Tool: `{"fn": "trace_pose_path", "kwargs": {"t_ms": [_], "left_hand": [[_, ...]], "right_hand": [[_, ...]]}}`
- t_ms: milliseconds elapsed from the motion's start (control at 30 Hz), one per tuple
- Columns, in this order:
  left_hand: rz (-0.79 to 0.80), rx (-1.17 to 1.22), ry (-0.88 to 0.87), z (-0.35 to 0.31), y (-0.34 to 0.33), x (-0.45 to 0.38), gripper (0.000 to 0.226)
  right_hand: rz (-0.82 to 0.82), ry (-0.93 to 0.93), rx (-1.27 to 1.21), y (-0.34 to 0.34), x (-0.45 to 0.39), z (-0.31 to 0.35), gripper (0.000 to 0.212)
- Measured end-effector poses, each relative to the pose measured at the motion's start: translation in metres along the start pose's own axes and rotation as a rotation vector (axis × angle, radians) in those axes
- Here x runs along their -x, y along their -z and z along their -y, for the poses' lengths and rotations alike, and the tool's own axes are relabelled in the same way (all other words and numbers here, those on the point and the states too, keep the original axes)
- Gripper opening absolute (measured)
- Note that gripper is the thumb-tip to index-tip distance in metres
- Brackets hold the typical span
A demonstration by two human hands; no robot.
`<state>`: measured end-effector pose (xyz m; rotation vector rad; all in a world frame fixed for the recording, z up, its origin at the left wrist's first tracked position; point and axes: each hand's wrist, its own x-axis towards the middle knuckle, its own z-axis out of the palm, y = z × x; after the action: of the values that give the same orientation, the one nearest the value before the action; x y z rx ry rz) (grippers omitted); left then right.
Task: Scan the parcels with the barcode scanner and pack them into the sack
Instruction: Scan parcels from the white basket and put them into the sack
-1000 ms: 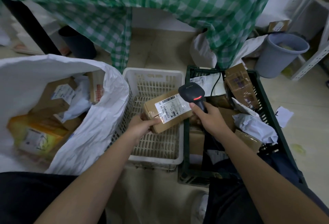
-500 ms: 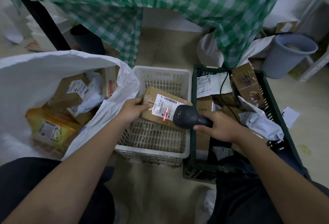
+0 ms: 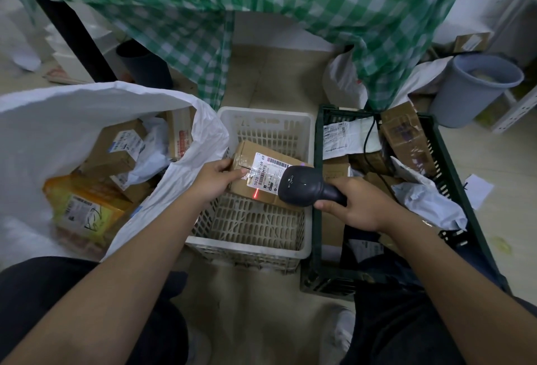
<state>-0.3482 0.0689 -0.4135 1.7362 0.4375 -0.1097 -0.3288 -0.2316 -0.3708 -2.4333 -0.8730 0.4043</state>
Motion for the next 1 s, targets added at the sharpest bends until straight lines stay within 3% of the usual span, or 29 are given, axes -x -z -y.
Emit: {"fn": "trace_pose_path", "kwargs": {"t_ms": [167,400,533,700,900,1000], "left_hand": [[0.005,-0.013,-0.01,0.001,0.002,0.0,0.038],[0.01,0.019,-0.027,0.001,0.007,0.025,0.032],[-0.037,0.057,-0.027,0.004,0.023,0.062,0.031],[-0.224,0.129,-0.04,0.01,0.067,0.116,0.025],[-0.548,0.396,-0.013,0.024,0.129,0.171,0.079],[-0.703,0.547,0.018,0.029,0.148,0.174,0.054]], "right_hand": [[-0.011,0.014,-0.001,0.0,0.0,0.0,0.029],[-0.081,0.029,-0.084,-0.001,-0.004,0.011,0.015],[-0.22,0.006,-0.133,-0.002,-0.017,0.029,0.032],[-0.305,-0.023,-0.357,-0.013,-0.034,0.065,0.019],[-0.377,-0.027,-0.447,-0.027,-0.062,0.109,0.013],[-0.407,-0.06,-0.451,-0.032,-0.073,0.121,0.019]]}}
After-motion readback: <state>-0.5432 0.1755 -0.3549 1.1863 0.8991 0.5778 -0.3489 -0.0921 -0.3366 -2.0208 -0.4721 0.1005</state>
